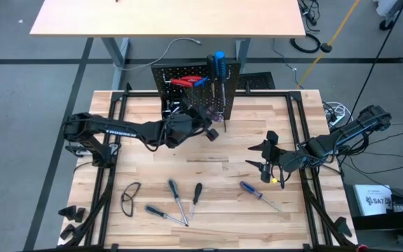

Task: Hang tools onto peg board
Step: Hang the red screwdriver on the pegboard

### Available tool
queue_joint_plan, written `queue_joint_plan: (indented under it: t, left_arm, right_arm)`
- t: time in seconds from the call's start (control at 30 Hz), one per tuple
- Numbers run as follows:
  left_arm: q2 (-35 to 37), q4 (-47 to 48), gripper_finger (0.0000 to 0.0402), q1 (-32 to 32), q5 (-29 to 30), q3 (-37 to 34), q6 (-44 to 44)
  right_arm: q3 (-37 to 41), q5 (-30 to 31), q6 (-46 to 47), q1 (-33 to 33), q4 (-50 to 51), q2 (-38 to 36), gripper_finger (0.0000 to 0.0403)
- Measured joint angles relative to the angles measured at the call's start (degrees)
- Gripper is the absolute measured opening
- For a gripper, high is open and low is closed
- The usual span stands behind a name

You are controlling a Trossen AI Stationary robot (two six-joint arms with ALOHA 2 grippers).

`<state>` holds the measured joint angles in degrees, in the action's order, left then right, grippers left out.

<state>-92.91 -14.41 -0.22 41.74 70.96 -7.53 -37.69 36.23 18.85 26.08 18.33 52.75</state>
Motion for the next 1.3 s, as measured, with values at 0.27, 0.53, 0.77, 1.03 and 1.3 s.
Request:
queue_joint_plan:
  t: [0.27,0.53,0.77,1.03,1.3]
  left_arm:
    - [0.07,0.23,0.0097,-3.95,11.49,2.31,-0.31]
    - [-0.52,-0.25,0.0097,-7.9,20.26,2.31,11.64]
    - [-5.69,-0.61,0.0097,-10.65,27.7,2.27,21.05]
    - [-10.47,-4.66,0.0097,-14.19,38.4,2.25,26.16]
    - [-12.33,-6.54,0.0097,-10.79,38.64,2.25,26.29]
  right_arm:
    - [0.0,0.0,-0.01,0.0,0.03,0.0,0.0224]
    - [0.0,0.49,-3.5,-0.84,0.68,0.0,0.0224]
    - [0.0,1.75,-1.79,-2.08,7.63,0.0,0.0224]
    - [0.0,1.82,-7.73,-2.18,6.65,0.0,0.0224]
    - [0.0,-0.3,-10.21,-2.15,5.84,-0.02,0.0224]
